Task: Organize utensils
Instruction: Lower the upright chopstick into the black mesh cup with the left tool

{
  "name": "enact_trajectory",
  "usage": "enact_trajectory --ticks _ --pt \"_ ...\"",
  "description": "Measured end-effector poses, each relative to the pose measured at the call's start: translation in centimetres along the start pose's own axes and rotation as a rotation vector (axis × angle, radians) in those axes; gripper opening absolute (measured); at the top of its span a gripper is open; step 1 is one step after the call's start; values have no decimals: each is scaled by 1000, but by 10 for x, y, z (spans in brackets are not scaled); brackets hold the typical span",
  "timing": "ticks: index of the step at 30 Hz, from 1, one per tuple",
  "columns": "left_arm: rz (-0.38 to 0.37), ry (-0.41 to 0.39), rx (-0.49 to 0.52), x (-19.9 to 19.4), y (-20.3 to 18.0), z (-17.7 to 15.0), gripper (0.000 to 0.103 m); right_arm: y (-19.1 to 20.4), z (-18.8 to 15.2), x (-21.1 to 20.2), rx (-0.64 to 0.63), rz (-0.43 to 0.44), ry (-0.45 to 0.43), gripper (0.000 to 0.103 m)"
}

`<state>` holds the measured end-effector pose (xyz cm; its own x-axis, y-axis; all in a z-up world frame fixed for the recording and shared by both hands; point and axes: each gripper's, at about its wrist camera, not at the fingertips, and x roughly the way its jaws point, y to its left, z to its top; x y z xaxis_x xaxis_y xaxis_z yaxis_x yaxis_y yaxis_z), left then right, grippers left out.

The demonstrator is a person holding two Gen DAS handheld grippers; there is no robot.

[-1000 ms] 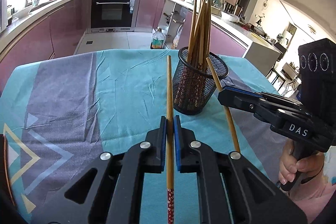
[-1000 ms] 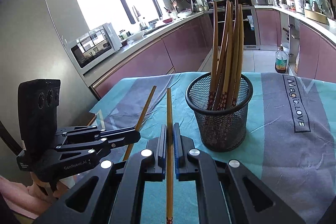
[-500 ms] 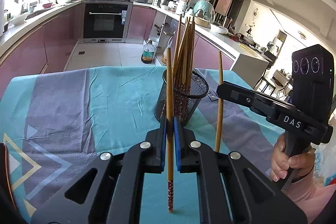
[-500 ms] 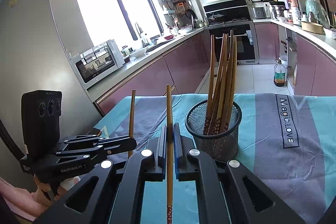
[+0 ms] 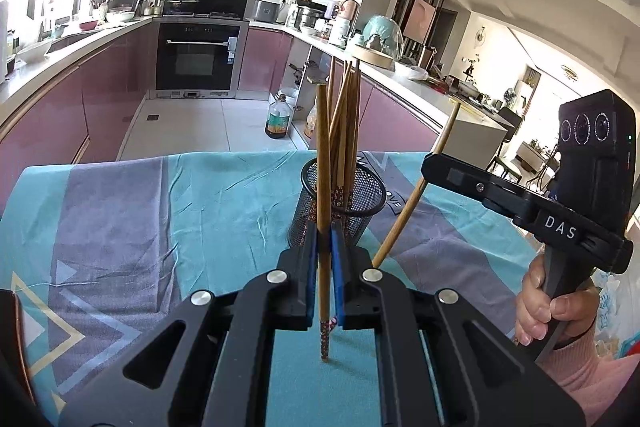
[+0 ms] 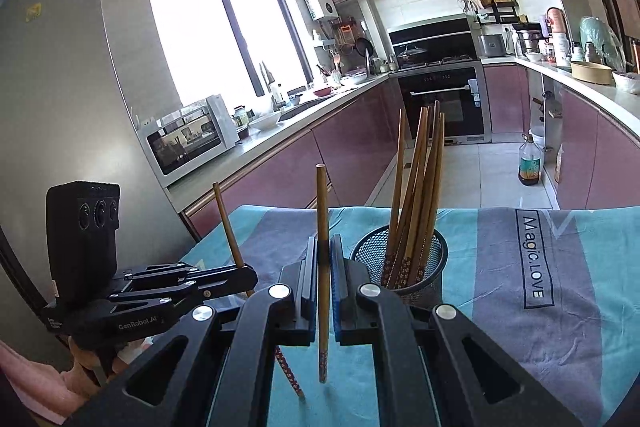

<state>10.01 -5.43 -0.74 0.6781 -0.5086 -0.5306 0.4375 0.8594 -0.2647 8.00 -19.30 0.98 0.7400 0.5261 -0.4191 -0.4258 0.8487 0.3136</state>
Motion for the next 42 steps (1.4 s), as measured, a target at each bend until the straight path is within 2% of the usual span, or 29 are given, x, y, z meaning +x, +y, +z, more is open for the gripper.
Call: enact_trajectory --ticks 26,42 --pt "15 -38 41 -4 -6 15 7 5 23 -14 -44 -26 -59 5" --pt "18 -121 92 -24 -15 42 7 7 49 -27 -68 -37 -113 5"
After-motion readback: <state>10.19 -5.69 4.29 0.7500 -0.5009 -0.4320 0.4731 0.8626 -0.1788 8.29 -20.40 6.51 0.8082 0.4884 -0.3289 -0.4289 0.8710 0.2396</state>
